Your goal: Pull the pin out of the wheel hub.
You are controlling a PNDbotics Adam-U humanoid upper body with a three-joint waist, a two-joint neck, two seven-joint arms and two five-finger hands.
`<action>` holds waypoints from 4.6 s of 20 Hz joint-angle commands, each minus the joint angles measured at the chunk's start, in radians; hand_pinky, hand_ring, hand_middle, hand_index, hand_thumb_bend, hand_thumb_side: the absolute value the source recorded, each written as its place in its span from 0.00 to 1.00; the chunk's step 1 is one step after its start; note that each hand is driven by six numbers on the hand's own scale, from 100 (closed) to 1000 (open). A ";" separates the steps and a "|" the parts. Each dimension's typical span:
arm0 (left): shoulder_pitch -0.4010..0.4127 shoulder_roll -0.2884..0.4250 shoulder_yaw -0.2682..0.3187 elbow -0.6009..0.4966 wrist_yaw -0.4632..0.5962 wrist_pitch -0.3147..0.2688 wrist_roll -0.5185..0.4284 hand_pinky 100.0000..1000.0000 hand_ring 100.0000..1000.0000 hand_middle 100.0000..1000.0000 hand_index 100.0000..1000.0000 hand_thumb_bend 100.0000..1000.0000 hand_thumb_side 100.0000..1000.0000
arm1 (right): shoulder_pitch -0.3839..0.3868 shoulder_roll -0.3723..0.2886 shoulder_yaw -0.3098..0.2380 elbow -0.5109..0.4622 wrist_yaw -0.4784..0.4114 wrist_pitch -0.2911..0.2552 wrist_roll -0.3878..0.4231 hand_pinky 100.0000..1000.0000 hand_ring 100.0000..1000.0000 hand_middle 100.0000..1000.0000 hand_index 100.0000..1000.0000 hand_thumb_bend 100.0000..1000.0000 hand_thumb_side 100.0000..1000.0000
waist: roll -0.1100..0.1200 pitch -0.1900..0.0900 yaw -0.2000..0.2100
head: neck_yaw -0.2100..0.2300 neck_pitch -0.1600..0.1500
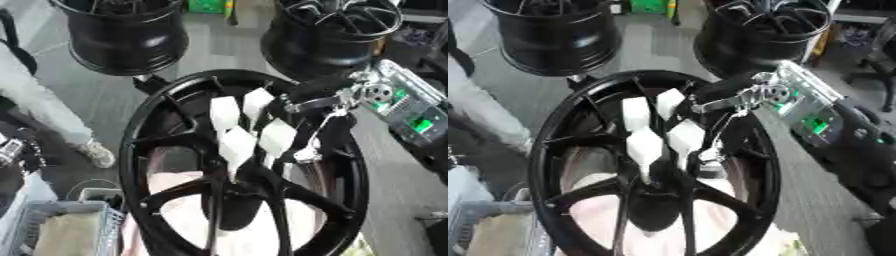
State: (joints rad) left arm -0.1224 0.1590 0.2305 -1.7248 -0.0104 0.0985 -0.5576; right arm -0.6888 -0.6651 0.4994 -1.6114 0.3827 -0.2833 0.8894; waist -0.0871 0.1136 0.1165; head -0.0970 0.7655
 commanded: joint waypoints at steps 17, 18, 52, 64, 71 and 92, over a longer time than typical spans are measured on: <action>-0.011 0.019 -0.003 -0.021 -0.005 0.002 0.000 0.67 0.68 0.62 0.73 0.00 0.84 | -0.015 -0.035 -0.021 0.020 -0.027 -0.019 0.018 0.51 0.56 0.62 0.78 0.00 0.11 | 0.004 -0.009 0.002 | 0.000 0.005; -0.011 0.019 -0.003 -0.021 -0.005 0.002 0.000 0.67 0.68 0.62 0.73 0.00 0.84 | -0.016 -0.035 -0.022 0.022 -0.029 -0.018 0.018 0.48 0.53 0.59 0.76 0.00 0.11 | 0.003 -0.009 0.002 | 0.000 0.005; -0.004 0.032 0.012 -0.024 -0.013 0.009 0.011 0.67 0.68 0.62 0.73 0.00 0.84 | 0.085 -0.337 -0.458 -0.038 -0.280 0.150 -0.341 0.20 0.28 0.32 0.48 0.00 0.00 | -0.015 -0.009 -0.027 | 0.036 0.005; -0.007 0.029 0.029 -0.021 -0.010 0.003 0.027 0.67 0.68 0.62 0.73 0.00 0.84 | 0.555 -0.209 -0.843 0.183 -0.207 0.191 -0.802 0.22 0.30 0.36 0.55 0.00 0.05 | 0.002 0.001 -0.053 | 0.056 0.005; -0.009 0.023 0.029 -0.019 -0.006 -0.001 0.030 0.67 0.68 0.62 0.73 0.00 0.84 | 0.669 -0.028 -0.928 0.335 -0.112 0.304 -0.989 0.65 0.72 0.82 0.92 0.13 0.41 | 0.018 -0.007 -0.057 | 0.058 0.005; -0.009 0.006 0.025 -0.015 -0.003 -0.004 0.027 0.67 0.68 0.62 0.73 0.00 0.84 | 0.686 0.246 -0.900 0.036 -0.107 0.296 -1.232 0.60 0.65 0.75 0.86 0.00 0.36 | 0.038 -0.006 -0.052 | 0.051 0.005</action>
State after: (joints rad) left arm -0.1230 0.1564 0.2557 -1.7245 -0.0173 0.0973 -0.5296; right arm 0.0014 -0.4082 -0.4031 -1.5296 0.2928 0.0246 -0.3363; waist -0.0507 0.1151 0.0638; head -0.0450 0.7655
